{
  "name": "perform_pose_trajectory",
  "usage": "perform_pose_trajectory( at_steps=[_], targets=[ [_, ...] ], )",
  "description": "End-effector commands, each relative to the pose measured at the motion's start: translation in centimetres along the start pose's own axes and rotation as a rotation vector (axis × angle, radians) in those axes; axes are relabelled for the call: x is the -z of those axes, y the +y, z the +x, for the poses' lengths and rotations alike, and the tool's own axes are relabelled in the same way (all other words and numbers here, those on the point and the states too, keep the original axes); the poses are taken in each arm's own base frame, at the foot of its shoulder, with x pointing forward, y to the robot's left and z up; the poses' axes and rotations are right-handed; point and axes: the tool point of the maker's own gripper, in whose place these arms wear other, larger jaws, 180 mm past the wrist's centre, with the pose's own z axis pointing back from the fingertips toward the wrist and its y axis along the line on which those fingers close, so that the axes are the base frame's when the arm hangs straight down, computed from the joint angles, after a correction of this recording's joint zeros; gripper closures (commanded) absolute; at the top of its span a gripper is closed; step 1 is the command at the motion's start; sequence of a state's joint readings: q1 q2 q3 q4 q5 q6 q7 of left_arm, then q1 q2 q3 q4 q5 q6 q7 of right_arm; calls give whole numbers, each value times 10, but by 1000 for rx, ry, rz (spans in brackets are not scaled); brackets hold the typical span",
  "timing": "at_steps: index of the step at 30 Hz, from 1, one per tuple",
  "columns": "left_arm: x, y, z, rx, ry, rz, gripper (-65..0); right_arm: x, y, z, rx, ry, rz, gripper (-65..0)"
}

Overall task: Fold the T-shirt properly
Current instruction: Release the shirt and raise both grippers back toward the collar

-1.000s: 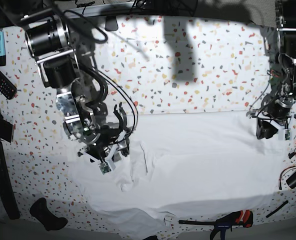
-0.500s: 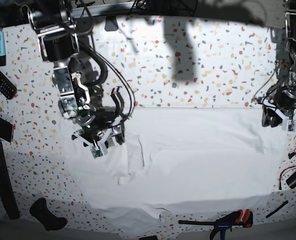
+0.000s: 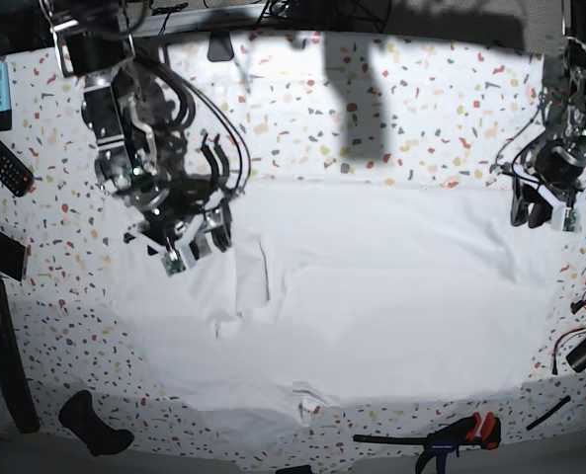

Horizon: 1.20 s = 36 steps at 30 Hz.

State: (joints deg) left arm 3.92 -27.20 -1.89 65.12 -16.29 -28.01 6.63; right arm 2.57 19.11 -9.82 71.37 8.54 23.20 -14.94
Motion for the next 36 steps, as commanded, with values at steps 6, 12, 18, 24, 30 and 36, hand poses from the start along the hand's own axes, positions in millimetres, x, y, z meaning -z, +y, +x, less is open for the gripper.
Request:
perform_pose_trajectory(
  at_steps=[6, 12, 18, 24, 30, 36],
  targets=[
    [-21, -21, -18, 67, 60, -39, -188, -26, 6, -33, -26, 83, -10, -325],
    [-34, -28, -21, 84, 57, -17, -187, -45, 1, -55, 5, 122, -42, -325],
    [-52, -37, -39, 110, 95, -25, -187, -66, 24, -67, -10, 145, -10, -325],
    [-87, -28, -42, 112, 92, 21, -187, -89, 48, -70, -24, 139, 25, -325],
    [-120, -20, -46, 106, 96, 74, -187, -105, 63, -85, -25, 188, 48, -325],
    [-136, -30, -48, 118, 103, 62, -187, -119, 51, -103, -55, 248, -3, -325]
  ],
)
